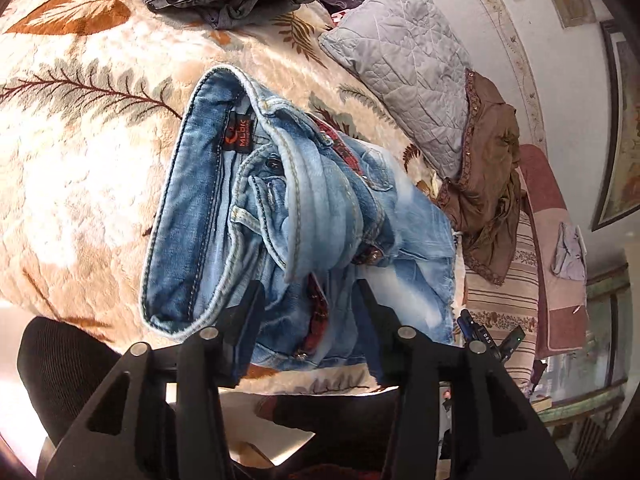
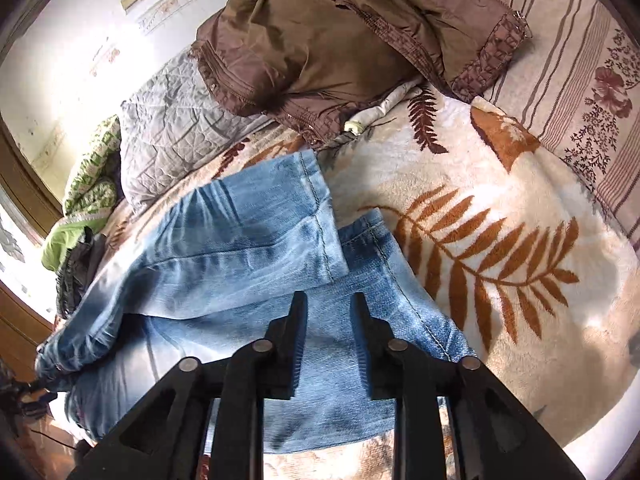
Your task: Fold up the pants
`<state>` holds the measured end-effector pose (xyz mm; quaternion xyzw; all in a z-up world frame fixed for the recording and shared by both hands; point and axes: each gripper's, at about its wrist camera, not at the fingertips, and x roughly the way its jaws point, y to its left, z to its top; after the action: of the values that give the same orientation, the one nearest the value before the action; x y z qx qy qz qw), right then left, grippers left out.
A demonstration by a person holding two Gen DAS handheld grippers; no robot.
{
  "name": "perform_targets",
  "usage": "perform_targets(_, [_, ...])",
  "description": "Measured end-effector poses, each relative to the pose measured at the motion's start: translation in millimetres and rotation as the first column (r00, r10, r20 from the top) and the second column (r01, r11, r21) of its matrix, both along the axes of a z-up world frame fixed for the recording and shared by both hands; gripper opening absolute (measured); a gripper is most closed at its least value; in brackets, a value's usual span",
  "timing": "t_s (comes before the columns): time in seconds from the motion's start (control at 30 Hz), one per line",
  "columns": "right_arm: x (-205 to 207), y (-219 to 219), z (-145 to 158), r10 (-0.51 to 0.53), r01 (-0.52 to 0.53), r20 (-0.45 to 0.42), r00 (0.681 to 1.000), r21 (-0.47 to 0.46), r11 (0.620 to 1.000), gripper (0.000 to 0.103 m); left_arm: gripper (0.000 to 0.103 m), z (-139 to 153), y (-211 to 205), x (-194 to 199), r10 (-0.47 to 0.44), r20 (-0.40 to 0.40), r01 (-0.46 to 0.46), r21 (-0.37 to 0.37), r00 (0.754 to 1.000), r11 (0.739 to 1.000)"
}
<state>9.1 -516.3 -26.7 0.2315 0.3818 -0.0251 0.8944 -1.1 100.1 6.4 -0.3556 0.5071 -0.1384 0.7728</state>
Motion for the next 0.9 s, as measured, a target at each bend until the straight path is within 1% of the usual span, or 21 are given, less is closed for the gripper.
perform_targets(0.03, [3.2, -1.6, 5.9, 0.001, -0.002, 0.009, 1.0, 0.037, 0.999, 0.046, 0.065, 3.2, 1.2, -2.2, 0.021, 0.002, -0.021, -0.012, 1.0, 1.0])
perform_targets(0.07, [6.8, -3.5, 10.0, -0.003, 0.001, 0.02, 1.0, 0.085, 0.996, 0.058, 0.069, 5.8, 1.3, -3.8, 0.045, 0.002, -0.045, -0.034, 0.999, 0.998])
perform_targets(0.1, [10.9, -6.0, 13.3, -0.014, 0.009, 0.031, 0.999, 0.139, 0.99, 0.063, 0.069, 7.2, 0.8, -4.0, 0.061, -0.003, -0.061, -0.07, 0.998, 0.996])
perform_targets(0.17, [22.5, -9.0, 15.6, -0.023, 0.013, 0.037, 0.999, 0.251, 0.968, 0.064, 0.069, 6.9, -1.5, -5.1, 0.091, -0.028, -0.094, -0.164, 0.995, 0.982])
perform_targets(0.23, [36.0, -6.5, 13.4, -0.012, 0.002, 0.026, 1.0, 0.331, 0.944, 0.064, 0.069, 7.3, -7.8, -6.7, 0.1, -0.049, -0.109, -0.222, 0.994, 0.969])
perform_targets(0.3, [48.4, 0.6, 7.1, -0.001, -0.001, 0.005, 1.0, 0.369, 0.929, 0.064, 0.069, 7.1, -14.3, -4.3, 0.102, -0.075, -0.117, -0.231, 0.992, 0.966])
perform_targets(0.4, [66.3, 14.7, -6.1, 0.028, -0.013, -0.034, 0.999, 0.383, 0.924, 0.064, 0.069, 1.0, -19.4, 0.7, 0.134, -0.126, -0.164, -0.268, 0.983, 0.949])
perform_targets(0.47, [74.3, 22.1, -16.9, 0.037, -0.012, -0.053, 0.998, 0.413, 0.911, 0.064, 0.069, -6.7, -24.2, 3.6, 0.145, -0.159, -0.187, -0.298, 0.977, 0.936])
perform_targets(0.53, [79.9, 26.0, -26.5, 0.045, -0.008, -0.07, 0.997, 0.459, 0.888, 0.064, 0.069, -16.4, -27.4, 12.2, 0.153, -0.199, -0.209, -0.302, 0.968, 0.93])
perform_targets(0.6, [83.6, 26.7, -32.8, 0.048, 0.0, -0.083, 0.995, 0.502, 0.865, 0.064, 0.069, -24.1, -23.4, 24.8, 0.174, -0.233, -0.243, -0.312, 0.957, 0.918])
perform_targets(0.63, [85.1, 26.3, -34.4, 0.05, 0.003, -0.087, 0.995, 0.522, 0.853, 0.064, 0.069, -25.8, -20.1, 30.6, 0.194, -0.241, -0.267, -0.322, 0.951, 0.908])
perform_targets(0.67, [87.1, 26.4, -35.7, 0.059, 0.0, -0.09, 0.994, 0.543, 0.84, 0.066, 0.069, -26.0, -17.0, 35.8, 0.213, -0.24, -0.284, -0.318, 0.947, 0.904])
perform_targets(0.7, [89.7, 26.9, -36.9, 0.069, -0.004, -0.095, 0.993, 0.563, 0.827, 0.07, 0.069, -26.4, -15.5, 40.8, 0.227, -0.244, -0.296, -0.3, 0.943, 0.907])
perform_targets(0.73, [92.3, 27.6, -37.5, 0.075, -0.005, -0.097, 0.992, 0.577, 0.817, 0.071, 0.069, -26.8, -14.9, 46.1, 0.231, -0.246, -0.299, -0.289, 0.941, 0.91])
perform_targets(0.8, [101.3, 31.3, -41.0, 0.094, -0.008, -0.116, 0.989, 0.588, 0.809, 0.077, 0.07, -32.3, -14.9, 55.6, 0.228, -0.266, -0.299, -0.269, 0.937, 0.916])
perform_targets(0.83, [106.3, 32.9, -44.1, 0.089, 0.006, -0.133, 0.987, 0.587, 0.81, 0.077, 0.07, -36.0, -15.1, 60.5, 0.224, -0.275, -0.299, -0.275, 0.935, 0.914])
perform_targets(0.9, [116.2, 33.6, -49.7, 0.061, 0.036, -0.142, 0.988, 0.596, 0.802, 0.077, 0.065, -38.8, -13.7, 70.3, 0.225, -0.275, -0.298, -0.264, 0.935, 0.917])
